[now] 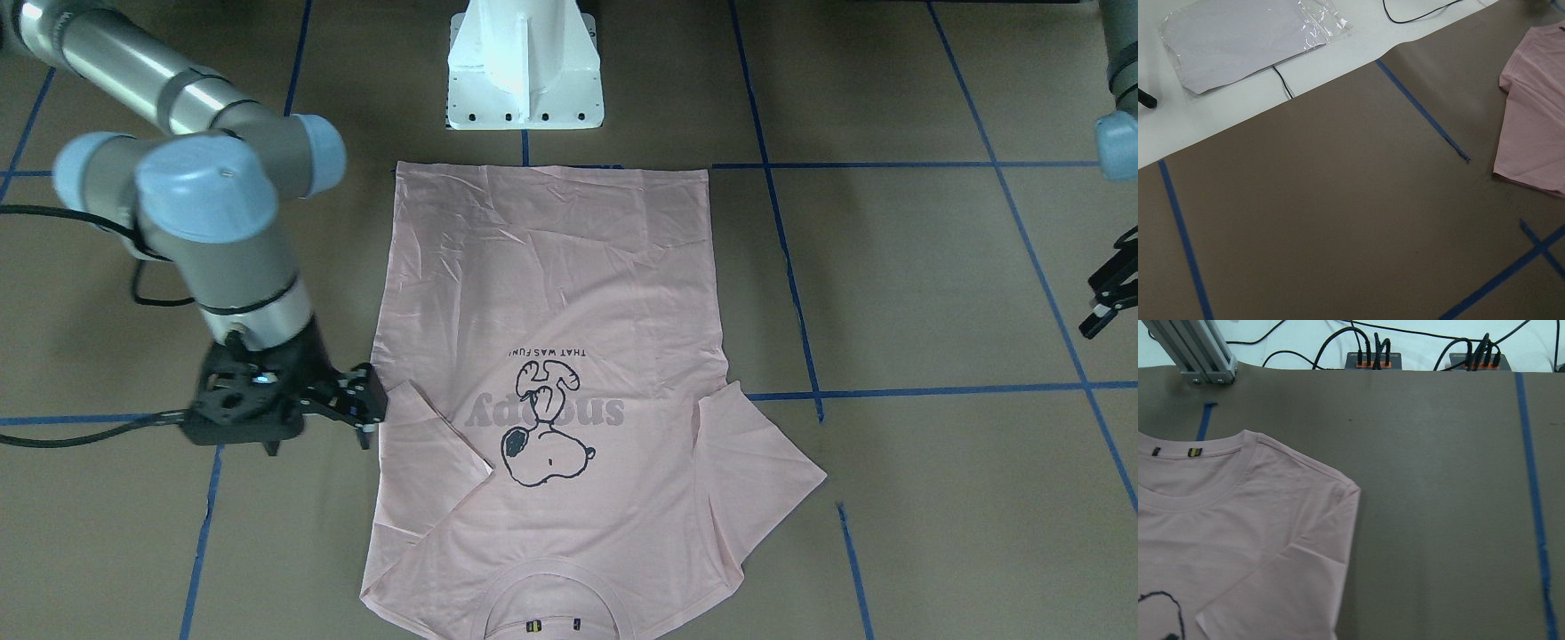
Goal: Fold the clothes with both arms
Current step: 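Raise the right gripper away while the left arm moves toward the shirt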
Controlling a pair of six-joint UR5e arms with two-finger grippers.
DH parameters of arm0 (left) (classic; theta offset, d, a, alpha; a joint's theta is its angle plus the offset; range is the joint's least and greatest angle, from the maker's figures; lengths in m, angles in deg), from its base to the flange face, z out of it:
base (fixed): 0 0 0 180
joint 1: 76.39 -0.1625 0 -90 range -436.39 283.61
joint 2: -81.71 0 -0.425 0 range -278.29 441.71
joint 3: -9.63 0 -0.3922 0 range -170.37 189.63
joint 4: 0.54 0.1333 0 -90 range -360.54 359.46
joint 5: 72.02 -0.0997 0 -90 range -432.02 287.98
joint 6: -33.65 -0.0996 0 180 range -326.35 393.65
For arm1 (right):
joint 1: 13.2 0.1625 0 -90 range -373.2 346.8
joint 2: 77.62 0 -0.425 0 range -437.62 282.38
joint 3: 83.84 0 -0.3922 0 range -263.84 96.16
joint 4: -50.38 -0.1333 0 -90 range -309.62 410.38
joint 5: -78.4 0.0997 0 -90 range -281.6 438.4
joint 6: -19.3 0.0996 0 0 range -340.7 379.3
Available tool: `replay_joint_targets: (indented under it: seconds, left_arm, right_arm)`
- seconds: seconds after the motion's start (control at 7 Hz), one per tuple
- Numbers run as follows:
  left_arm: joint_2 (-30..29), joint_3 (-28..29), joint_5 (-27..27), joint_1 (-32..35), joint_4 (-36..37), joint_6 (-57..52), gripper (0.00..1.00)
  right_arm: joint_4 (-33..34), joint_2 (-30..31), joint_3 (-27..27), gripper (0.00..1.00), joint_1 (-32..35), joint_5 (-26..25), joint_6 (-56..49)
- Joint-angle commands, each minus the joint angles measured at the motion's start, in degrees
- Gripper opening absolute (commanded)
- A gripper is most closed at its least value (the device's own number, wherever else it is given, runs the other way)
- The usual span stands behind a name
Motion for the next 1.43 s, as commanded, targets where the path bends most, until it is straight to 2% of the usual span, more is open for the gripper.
replay_joint_targets:
  seconds: [0.0, 0.29, 0.57, 0.86, 1.29]
  left_arm:
    - [-4.83, 1.40, -12.04, -10.33, -0.13, 15.94, 0.74]
    - [-12.28, 7.95, -23.91, -19.12, 0.48, 29.31, 0.66]
    - [-18.19, 15.53, -32.62, -26.06, -0.22, 35.40, 0.64]
    - [-18.21, 16.43, -32.93, -26.54, -0.30, 35.34, 0.58]
    - [-18.73, 18.10, -32.93, -26.98, -0.30, 34.98, 0.57]
  right_arm:
    - [-0.78, 14.22, -10.68, 1.00, 7.41, 8.55, -12.42]
    - [-0.79, 15.16, -11.24, 1.00, 7.34, 8.30, -11.84]
    - [-0.87, 15.16, -11.24, 1.00, 7.34, 8.21, -11.84]
    - [-0.87, 15.16, -11.24, 1.00, 7.43, 8.12, -11.84]
    - [-0.79, 15.16, -11.16, 1.00, 7.34, 8.03, -11.84]
